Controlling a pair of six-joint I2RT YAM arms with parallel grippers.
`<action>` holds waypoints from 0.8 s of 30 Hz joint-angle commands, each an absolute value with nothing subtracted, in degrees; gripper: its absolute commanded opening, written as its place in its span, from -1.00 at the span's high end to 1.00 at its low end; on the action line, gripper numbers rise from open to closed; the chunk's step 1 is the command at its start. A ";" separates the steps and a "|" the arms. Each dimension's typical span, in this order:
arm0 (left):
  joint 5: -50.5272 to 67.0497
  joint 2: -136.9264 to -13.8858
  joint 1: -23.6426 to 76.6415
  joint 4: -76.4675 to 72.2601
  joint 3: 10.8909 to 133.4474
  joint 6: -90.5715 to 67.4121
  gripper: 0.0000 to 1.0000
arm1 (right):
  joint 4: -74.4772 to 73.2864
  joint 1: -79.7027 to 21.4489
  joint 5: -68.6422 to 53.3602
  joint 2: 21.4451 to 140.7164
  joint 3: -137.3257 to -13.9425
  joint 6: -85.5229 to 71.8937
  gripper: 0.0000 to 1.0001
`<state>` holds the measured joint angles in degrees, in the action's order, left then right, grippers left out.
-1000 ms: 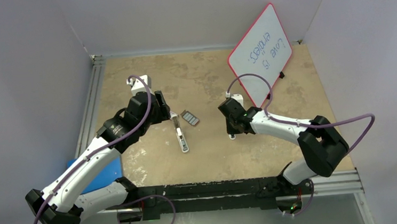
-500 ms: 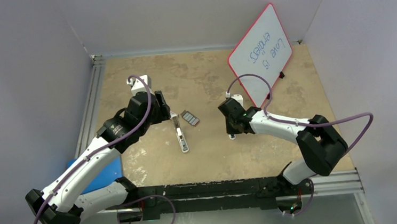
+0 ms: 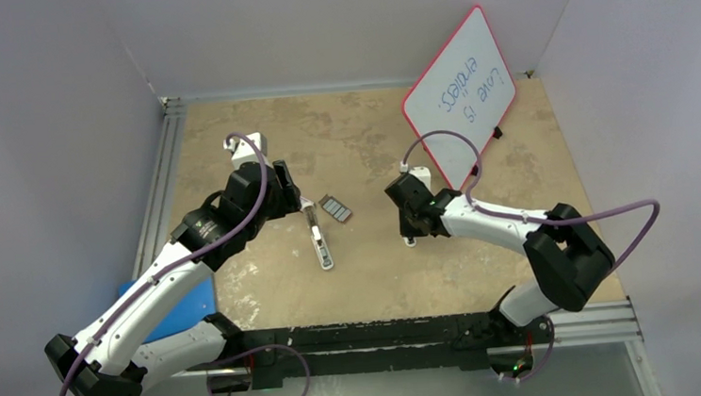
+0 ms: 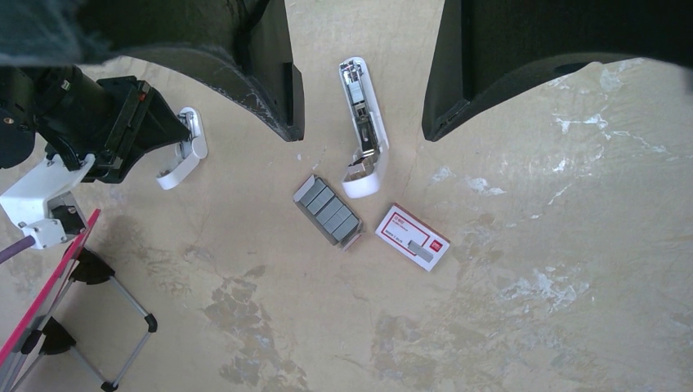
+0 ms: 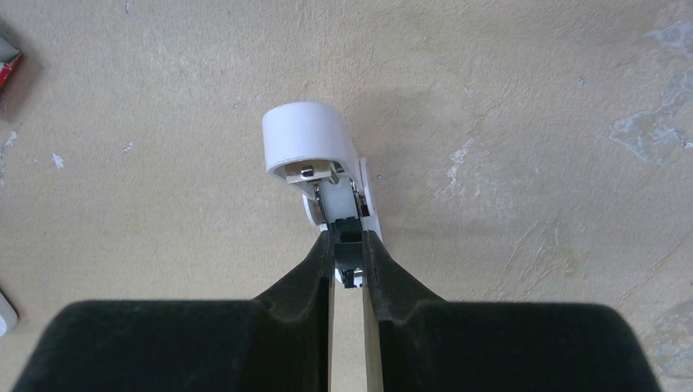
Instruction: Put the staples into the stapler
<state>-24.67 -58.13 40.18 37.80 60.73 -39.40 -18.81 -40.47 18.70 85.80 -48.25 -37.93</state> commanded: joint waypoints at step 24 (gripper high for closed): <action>-23.29 -57.69 40.12 35.09 60.74 -38.57 -0.09 | -19.82 -37.79 23.90 85.93 -45.56 -43.45 0.71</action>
<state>-23.57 -58.13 40.18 37.39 60.73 -39.38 -20.84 -37.85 24.47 86.11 -45.63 -43.92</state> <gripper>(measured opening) 0.547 0.157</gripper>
